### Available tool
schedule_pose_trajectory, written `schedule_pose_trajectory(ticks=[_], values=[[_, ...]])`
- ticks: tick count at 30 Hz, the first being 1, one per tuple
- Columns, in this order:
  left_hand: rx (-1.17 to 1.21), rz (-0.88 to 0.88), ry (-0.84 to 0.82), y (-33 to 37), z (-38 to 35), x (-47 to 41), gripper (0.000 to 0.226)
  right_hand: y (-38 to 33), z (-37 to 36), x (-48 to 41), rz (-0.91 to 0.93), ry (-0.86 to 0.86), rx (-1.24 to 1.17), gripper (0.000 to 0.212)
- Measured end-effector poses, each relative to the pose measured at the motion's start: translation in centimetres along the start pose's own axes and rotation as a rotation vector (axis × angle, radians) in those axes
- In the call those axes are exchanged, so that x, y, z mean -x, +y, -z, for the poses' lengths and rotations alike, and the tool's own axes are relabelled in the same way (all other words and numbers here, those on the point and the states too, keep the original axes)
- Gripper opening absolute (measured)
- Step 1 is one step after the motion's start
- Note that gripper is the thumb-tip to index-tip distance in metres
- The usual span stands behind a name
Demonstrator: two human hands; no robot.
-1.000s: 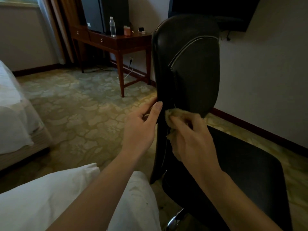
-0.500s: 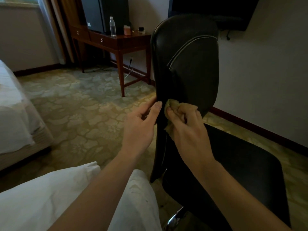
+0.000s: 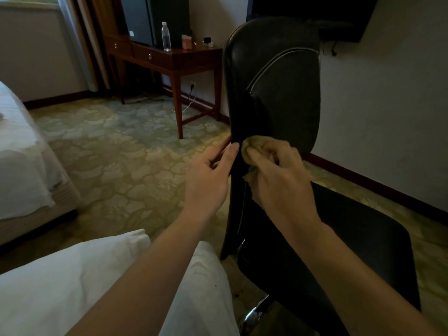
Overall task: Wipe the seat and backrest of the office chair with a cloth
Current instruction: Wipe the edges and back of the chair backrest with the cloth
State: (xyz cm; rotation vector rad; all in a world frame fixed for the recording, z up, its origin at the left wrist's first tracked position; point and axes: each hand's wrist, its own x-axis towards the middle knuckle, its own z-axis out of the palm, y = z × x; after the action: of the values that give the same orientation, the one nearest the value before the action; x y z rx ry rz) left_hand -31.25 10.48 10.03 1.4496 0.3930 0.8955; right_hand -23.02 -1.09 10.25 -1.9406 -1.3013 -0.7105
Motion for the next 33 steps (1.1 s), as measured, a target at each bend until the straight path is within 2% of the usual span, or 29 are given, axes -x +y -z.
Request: schedule_pose_trajectory(ticks=[2, 4, 7, 12, 15, 17, 18, 21, 25, 27, 33], values=[[0.001, 0.003, 0.007, -0.1, 0.0, -0.1, 0.027, 0.2, -0.9, 0.4, -0.009, -0.027, -0.030, 0.047], [-0.003, 0.004, 0.012, -0.2, 0.0, -0.2, 0.029, 0.5, -1.5, 1.4, -0.012, -0.089, 0.054, 0.041], [-0.014, -0.007, 0.012, -0.2, 0.0, -0.2, 0.031, 0.6, -2.1, 2.8, -0.046, -0.209, 0.167, 0.044], [-0.025, -0.011, -0.005, -0.4, 0.2, -0.2, 0.030, 0.6, -1.8, 3.3, -0.074, -0.280, 0.099, 0.031], [-0.035, -0.016, -0.047, -0.6, 0.7, -0.1, 0.032, 0.9, 0.1, 4.2, -0.086, -0.079, -0.064, 0.024], [-0.039, -0.010, -0.066, -1.1, 0.9, 0.2, 0.036, 0.6, 0.8, 4.0, -0.023, 0.048, 0.006, 0.030], [-0.047, -0.004, -0.075, -1.4, 1.1, 0.4, 0.038, 0.8, 0.6, 3.7, 0.002, 0.056, 0.030, 0.033], [-0.039, 0.015, -0.101, -2.3, 1.3, 1.2, 0.041, 0.5, -0.9, 2.0, -0.057, -0.018, -0.031, 0.032], [-0.017, 0.019, -0.103, -2.9, 1.4, 1.4, 0.045, 0.2, -2.0, 2.4, -0.049, -0.174, 0.159, 0.049], [-0.021, 0.000, -0.102, -3.1, 1.3, 1.4, 0.051, 0.0, -2.3, 3.3, -0.075, -0.198, 0.210, 0.052], [-0.021, -0.041, -0.068, -3.5, 0.9, 1.6, 0.061, 0.4, -3.2, 4.2, -0.107, -0.255, 0.166, 0.035]])
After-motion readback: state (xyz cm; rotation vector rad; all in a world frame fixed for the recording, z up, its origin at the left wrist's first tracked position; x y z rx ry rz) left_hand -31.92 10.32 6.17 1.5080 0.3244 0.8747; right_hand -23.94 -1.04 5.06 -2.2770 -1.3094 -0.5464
